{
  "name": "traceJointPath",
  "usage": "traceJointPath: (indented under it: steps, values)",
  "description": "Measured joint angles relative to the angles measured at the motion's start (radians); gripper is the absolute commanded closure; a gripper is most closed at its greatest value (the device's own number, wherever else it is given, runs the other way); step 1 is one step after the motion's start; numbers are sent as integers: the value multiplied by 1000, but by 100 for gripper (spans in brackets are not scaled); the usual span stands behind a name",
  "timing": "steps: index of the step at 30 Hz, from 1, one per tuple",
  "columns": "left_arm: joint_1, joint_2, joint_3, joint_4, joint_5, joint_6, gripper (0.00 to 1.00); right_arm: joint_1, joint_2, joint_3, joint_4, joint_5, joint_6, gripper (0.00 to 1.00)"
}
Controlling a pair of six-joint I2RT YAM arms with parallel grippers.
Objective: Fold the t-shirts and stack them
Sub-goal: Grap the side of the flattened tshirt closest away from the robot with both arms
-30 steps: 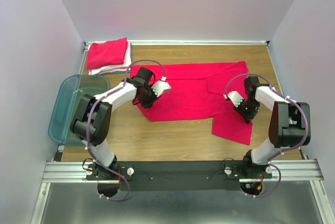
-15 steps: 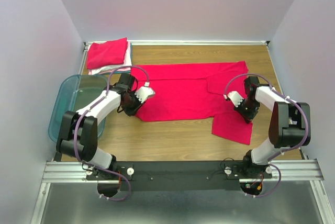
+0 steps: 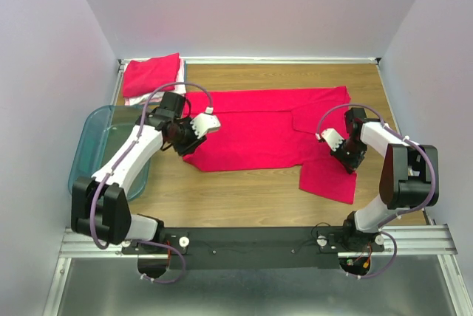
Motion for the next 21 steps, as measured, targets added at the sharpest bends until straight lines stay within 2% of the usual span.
traceJointPath:
  steps: [7,11,18,21]
  values:
    - [-98,230,51,145,12,-76,57,0,0,0,-2,-1,1,99]
    - [-102,328,51,177,-23,-92,71,0,1,2,-3,0,1,100]
    - [-50,283,-2,127,-102,-47,73,0,-2,2,-6,0,1,99]
    - [-21,232,-25,72,-121,-11,68,0,-5,2,-10,0,0,100]
